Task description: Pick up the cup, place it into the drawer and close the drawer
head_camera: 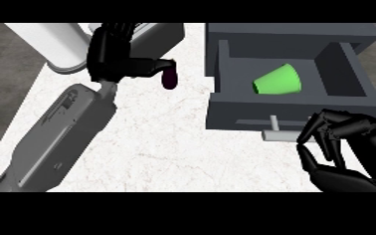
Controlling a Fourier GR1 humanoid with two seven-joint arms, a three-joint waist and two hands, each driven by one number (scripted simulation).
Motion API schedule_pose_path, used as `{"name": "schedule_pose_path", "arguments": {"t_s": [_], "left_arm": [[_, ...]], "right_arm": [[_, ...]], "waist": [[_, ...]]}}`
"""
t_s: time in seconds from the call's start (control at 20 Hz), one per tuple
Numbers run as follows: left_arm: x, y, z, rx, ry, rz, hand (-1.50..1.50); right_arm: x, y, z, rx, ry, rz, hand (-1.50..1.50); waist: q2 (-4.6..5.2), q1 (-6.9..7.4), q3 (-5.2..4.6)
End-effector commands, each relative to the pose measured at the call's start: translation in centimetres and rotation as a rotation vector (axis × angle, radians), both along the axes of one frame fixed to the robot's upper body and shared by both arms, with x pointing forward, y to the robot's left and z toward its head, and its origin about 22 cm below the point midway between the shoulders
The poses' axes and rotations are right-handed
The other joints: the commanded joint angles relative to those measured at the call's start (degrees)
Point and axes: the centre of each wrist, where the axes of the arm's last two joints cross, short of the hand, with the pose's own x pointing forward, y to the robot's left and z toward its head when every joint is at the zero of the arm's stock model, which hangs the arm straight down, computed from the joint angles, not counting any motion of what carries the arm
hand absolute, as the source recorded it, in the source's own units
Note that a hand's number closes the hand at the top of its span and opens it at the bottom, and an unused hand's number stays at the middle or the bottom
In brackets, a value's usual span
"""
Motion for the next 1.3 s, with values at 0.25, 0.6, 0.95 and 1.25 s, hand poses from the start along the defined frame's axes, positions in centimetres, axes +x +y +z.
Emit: {"name": "schedule_pose_path", "arguments": {"t_s": [0.25, 0.6, 0.95, 1.25], "left_arm": [[-5.0, 7.3, -1.7, -0.019, 0.031, 0.004, -1.5], [-7.8, 11.5, -4.6, -0.021, 0.013, 0.011, -1.5], [-10.8, 14.8, -5.8, -0.011, 0.033, 0.038, -1.5], [-10.4, 17.2, -6.7, -0.02, 0.02, 0.048, -1.5]], "right_arm": [[1.5, 1.5, -1.5, -0.305, -0.064, 0.018, 1.5], [4.7, 3.9, -6.2, -0.588, -0.101, 0.032, 1.5], [7.3, 4.8, -10.2, -0.636, -0.066, 0.007, -1.5], [10.2, 4.3, -13.3, -0.759, -0.017, 0.018, -1.5]], "waist": [[0.28, -0.26, 0.01], [0.58, 0.17, 0.02], [0.51, -0.99, 0.03], [0.63, -1.16, 0.02]]}}
